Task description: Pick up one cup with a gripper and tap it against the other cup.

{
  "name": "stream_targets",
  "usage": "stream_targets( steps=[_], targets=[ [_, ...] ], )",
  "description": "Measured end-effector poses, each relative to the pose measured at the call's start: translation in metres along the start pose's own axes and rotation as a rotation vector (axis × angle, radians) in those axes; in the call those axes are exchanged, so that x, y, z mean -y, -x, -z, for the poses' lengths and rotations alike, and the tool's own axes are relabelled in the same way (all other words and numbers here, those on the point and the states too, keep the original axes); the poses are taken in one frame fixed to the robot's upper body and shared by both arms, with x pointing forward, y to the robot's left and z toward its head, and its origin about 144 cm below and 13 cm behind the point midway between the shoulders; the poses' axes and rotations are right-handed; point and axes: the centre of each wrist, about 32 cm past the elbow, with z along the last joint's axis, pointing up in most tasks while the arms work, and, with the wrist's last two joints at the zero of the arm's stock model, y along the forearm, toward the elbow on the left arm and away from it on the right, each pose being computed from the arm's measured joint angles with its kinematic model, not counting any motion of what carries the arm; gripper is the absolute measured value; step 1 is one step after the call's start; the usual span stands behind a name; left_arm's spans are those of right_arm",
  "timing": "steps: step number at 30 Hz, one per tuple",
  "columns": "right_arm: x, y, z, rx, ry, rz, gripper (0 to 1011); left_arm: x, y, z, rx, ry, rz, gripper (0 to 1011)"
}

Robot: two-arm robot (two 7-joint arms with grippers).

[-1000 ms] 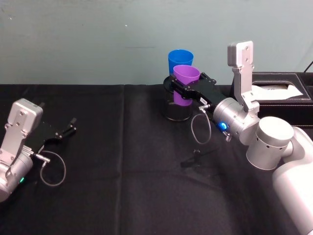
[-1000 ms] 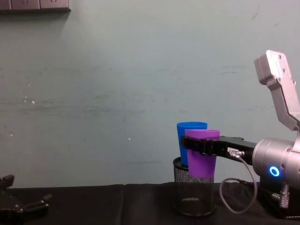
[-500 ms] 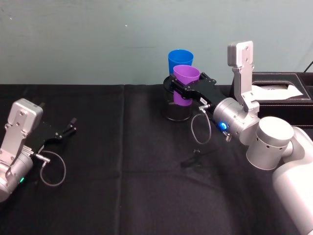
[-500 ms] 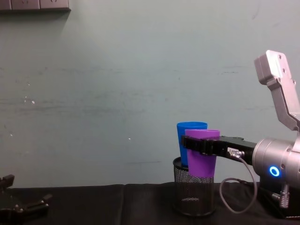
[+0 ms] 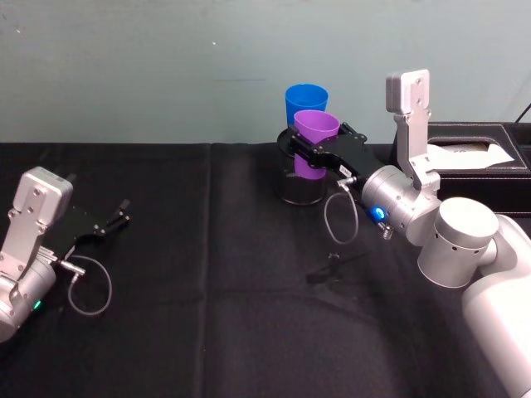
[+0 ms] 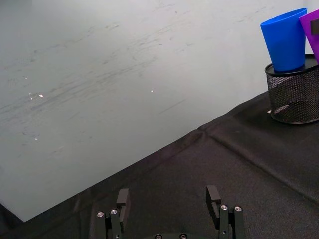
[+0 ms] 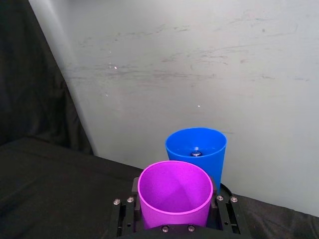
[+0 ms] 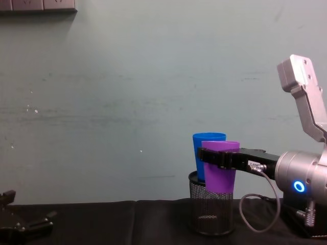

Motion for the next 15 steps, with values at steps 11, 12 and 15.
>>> stream_targets(
  steps=[11,12,15],
  targets=[
    [0.0,0.0,0.0,0.0,0.0,0.0,732,0.0,0.0,0.0,0.0,0.0,0.0,1000],
    [0.0,0.0,0.0,0.0,0.0,0.0,733,0.0,0.0,0.0,0.0,0.0,0.0,1000],
    [0.0,0.0,0.0,0.0,0.0,0.0,733,0.0,0.0,0.0,0.0,0.0,0.0,1000]
  ],
)
